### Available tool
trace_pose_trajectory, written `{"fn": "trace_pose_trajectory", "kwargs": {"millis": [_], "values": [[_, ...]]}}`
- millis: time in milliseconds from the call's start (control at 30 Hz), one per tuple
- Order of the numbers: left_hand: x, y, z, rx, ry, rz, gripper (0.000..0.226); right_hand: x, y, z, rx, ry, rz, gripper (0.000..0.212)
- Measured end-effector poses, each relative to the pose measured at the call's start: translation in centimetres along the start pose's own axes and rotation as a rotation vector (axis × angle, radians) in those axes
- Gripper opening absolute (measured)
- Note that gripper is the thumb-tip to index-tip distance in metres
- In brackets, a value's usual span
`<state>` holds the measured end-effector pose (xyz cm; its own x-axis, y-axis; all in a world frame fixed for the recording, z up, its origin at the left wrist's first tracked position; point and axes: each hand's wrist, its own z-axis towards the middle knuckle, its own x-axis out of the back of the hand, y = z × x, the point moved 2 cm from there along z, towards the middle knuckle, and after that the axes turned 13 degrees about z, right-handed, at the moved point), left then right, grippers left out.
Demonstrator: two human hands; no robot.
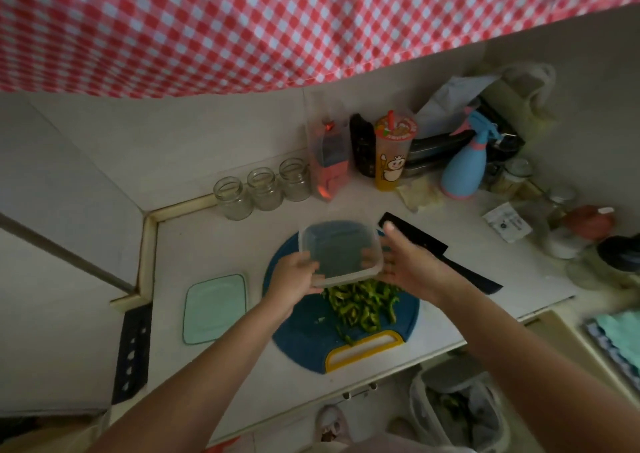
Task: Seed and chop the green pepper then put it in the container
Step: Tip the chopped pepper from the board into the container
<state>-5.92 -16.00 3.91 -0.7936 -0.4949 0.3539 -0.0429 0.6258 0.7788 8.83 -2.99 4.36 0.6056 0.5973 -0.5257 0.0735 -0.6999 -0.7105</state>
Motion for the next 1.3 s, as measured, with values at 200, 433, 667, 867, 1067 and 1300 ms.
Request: {"fn": "trace_pose_trajectory", "kwargs": {"millis": [200,433,667,867,1067,1300], "values": [[-2.5,2.1,-0.3,-0.11,-0.114,0.204,0.048,4.8,-0.2,1.1,0.109,0.488,-0.145,0.023],[2.5,-5.1,0.3,0.174,0.11,0.337,0.043,9.8,1.1,0.7,0.121,0.604,-0.014,0.012],[2.7,-8.9,-0.3,0.446,0.1,-0.053,0.02,9.6,1.8,1.5,0.038,0.535,0.113,0.016],[2.4,-7.4,-0.5,0.482,0.082,-0.353,0.023,10.9,0.9,1.8,-0.001,0.572,0.034,0.029],[2.1,-9.0,0.3,0.385,0.172,-0.552,0.028,11.3,0.6,2.0,-0.034,0.563,0.015,0.025],[1.7,-8.5,0.5,0.373,0.211,-0.606,0.045,11.1,0.5,2.0,-0.034,0.511,0.021,0.018]]}}
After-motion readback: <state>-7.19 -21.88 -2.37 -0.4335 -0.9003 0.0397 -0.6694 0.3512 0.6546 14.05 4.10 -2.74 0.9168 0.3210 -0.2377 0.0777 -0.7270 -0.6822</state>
